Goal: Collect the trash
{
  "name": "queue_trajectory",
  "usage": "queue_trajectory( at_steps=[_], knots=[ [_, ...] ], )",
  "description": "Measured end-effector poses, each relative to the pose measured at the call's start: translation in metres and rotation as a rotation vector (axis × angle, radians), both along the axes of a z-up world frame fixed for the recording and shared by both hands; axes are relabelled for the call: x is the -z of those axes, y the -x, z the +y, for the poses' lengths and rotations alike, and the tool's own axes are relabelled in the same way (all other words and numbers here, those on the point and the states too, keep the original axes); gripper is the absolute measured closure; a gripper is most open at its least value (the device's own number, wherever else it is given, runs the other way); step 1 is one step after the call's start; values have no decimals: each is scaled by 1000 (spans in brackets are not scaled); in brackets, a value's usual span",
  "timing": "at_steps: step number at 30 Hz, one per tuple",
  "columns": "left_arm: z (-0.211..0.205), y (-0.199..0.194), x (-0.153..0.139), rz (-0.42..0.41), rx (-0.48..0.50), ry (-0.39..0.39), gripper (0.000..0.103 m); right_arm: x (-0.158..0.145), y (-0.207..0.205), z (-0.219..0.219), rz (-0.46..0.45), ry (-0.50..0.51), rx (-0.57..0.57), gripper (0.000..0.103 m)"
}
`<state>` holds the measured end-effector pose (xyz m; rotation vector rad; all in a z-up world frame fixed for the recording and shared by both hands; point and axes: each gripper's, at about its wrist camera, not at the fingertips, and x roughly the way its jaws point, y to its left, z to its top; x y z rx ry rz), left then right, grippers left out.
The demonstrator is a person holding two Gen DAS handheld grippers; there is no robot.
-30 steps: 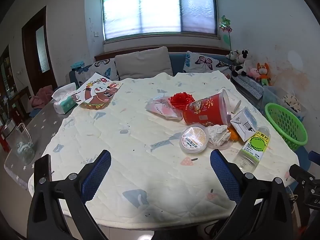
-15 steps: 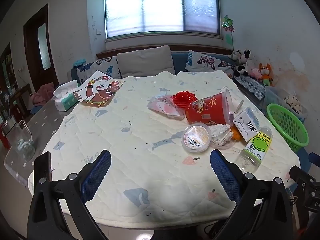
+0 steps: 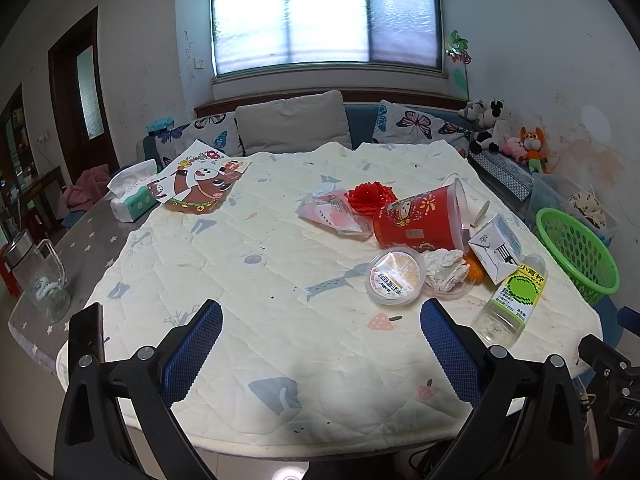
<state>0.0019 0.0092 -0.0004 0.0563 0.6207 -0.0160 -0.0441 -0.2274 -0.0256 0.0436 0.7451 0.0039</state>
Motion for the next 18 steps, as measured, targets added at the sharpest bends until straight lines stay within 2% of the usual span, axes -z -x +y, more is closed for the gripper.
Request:
queue_trajectory(
  at_steps=[18],
  knots=[
    [5,-4,4,6,-12,2,7,3,-4,0,10,-5,-2,4]
  ],
)
